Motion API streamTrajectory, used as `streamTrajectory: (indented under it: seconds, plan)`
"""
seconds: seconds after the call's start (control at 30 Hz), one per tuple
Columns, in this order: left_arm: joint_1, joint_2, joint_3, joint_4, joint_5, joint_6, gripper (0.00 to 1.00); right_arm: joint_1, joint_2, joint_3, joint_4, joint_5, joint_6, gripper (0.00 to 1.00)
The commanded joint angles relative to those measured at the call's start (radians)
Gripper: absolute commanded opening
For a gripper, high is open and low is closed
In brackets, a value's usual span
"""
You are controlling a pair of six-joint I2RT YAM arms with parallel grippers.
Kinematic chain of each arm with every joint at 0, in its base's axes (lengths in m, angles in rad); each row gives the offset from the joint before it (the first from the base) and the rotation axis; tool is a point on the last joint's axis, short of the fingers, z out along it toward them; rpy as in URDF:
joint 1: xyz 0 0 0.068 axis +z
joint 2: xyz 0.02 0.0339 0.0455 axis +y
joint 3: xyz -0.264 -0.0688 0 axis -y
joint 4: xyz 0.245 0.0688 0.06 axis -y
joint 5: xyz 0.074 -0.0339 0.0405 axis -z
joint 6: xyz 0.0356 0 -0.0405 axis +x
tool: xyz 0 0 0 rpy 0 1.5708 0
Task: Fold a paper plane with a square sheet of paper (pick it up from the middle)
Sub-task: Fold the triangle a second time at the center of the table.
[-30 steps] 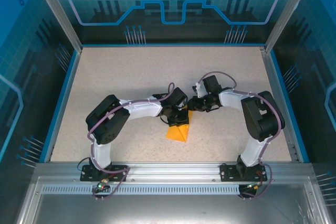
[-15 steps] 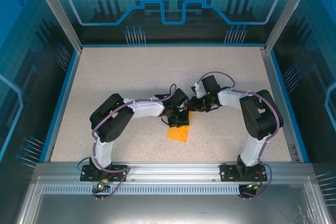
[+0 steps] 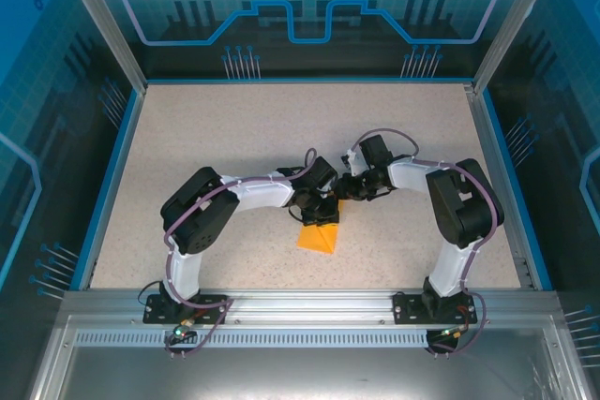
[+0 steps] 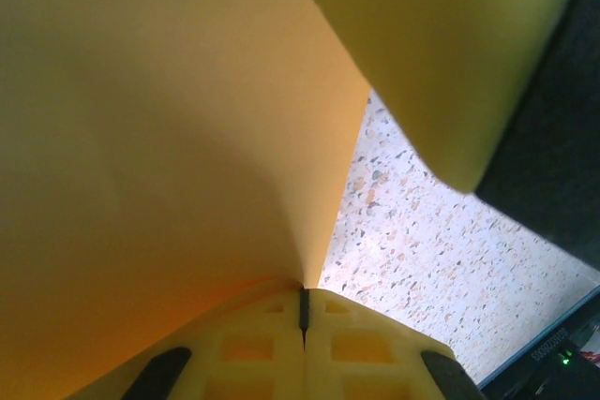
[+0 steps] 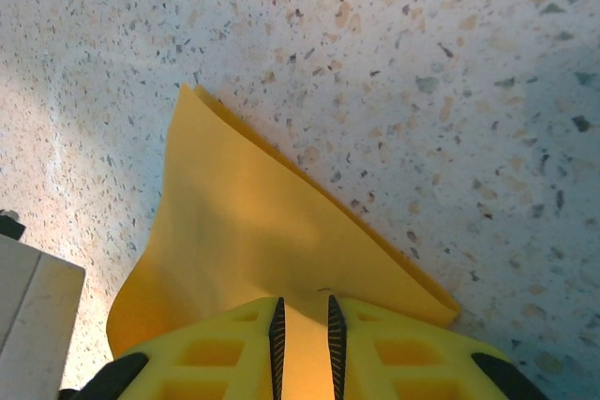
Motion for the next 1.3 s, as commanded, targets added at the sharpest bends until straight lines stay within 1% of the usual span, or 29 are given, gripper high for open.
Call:
streamTrajectory:
  seconds: [0.0, 0.27, 0.87, 1.13, 1.27]
  plan:
    - [-0.003, 0.025, 0.027, -0.036, 0.015, 0.029, 0.00, 0.014, 0.011, 0.026, -0.029, -0.003, -0.019, 0.22]
    - [-0.003, 0.031, 0.030, -0.069, -0.017, 0.048, 0.00, 0.012, 0.011, 0.026, -0.032, 0.001, -0.023, 0.22]
    - [-0.003, 0.037, 0.018, -0.001, 0.010, 0.024, 0.00, 0.013, 0.016, 0.025, -0.027, -0.005, -0.024, 0.22]
    - [-0.004, 0.017, 0.025, -0.016, 0.002, 0.031, 0.00, 0.014, 0.017, 0.020, -0.026, -0.005, -0.024, 0.22]
    - [-0.001, 0.035, 0.025, -0.013, 0.012, 0.032, 0.00, 0.013, 0.017, 0.021, -0.026, -0.004, -0.026, 0.22]
